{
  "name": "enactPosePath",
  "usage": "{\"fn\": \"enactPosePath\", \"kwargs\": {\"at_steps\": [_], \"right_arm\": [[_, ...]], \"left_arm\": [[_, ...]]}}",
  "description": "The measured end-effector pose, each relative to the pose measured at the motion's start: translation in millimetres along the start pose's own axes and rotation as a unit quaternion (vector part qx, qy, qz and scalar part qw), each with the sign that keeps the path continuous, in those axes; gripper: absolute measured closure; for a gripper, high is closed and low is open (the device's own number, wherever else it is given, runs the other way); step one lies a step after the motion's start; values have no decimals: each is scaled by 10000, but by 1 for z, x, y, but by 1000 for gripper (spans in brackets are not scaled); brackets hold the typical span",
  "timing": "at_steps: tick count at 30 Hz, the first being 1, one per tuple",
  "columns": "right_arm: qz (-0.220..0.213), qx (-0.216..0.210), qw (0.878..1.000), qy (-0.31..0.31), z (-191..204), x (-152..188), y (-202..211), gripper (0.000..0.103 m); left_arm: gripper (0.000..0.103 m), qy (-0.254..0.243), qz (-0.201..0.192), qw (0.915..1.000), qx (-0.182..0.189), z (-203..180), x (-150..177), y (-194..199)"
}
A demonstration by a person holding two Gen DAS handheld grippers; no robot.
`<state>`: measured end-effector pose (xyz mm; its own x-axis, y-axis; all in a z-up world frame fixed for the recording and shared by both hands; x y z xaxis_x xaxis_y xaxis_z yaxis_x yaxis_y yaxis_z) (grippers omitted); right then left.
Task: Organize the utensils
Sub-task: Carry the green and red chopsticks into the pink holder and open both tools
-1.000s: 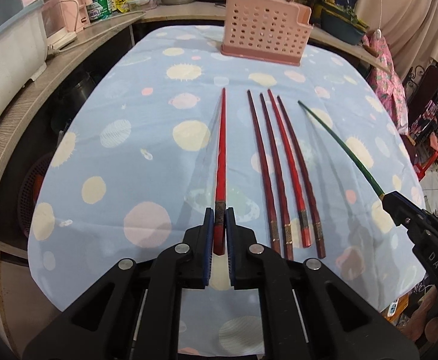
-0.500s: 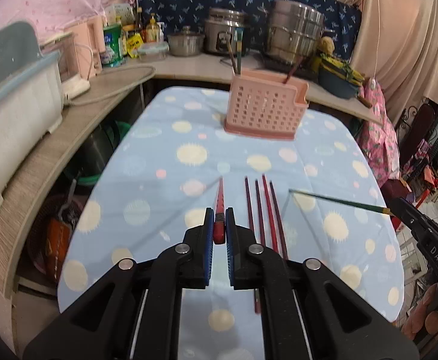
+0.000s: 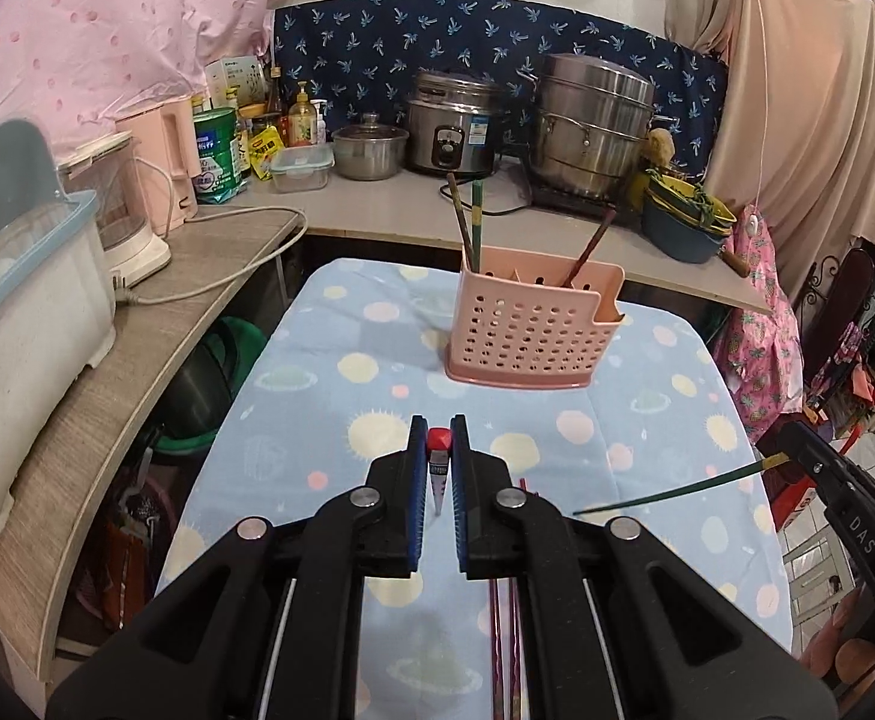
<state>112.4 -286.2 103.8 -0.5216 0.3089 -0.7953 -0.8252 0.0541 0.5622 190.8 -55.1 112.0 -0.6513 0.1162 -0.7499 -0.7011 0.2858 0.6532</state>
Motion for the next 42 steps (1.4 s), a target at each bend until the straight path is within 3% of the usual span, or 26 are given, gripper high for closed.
{"fn": "enactPosePath", "kwargs": {"at_steps": [10,22,29,35,42], "right_arm": [[-281,-181,9994,-85,2,-53,-13,96],[-1136,-470,9916,-399,4,-174,-28,96],[-1417,-513,9874,-490,10,-224,-57,96],[-1262,-405,9905,-365,17,-228,-100,96],[-751,-316,9960,-356,9,-199,-151,96]], "left_arm": [[96,8,-120,9997,234,-10,-52,-14],[96,129,-1022,9934,503,-35,-175,-6],[96,254,-1354,9894,468,-36,-215,-27],[96,277,-1247,9912,355,-32,-223,-64],[96,279,-925,9948,323,-25,-205,-106]]}}
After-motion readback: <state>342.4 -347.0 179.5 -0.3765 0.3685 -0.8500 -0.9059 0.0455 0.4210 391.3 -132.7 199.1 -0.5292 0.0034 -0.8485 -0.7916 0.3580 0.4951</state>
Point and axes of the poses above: each gripper's, at about its wrist camera, not at the fingertips, and y roughly against the way its jaws point, z to its left, x to its underside, the point moved 2 cm from there along -y, roughly the way its jaws point, and after that the axes turned 1 degree about x, right-handed, at the moved point
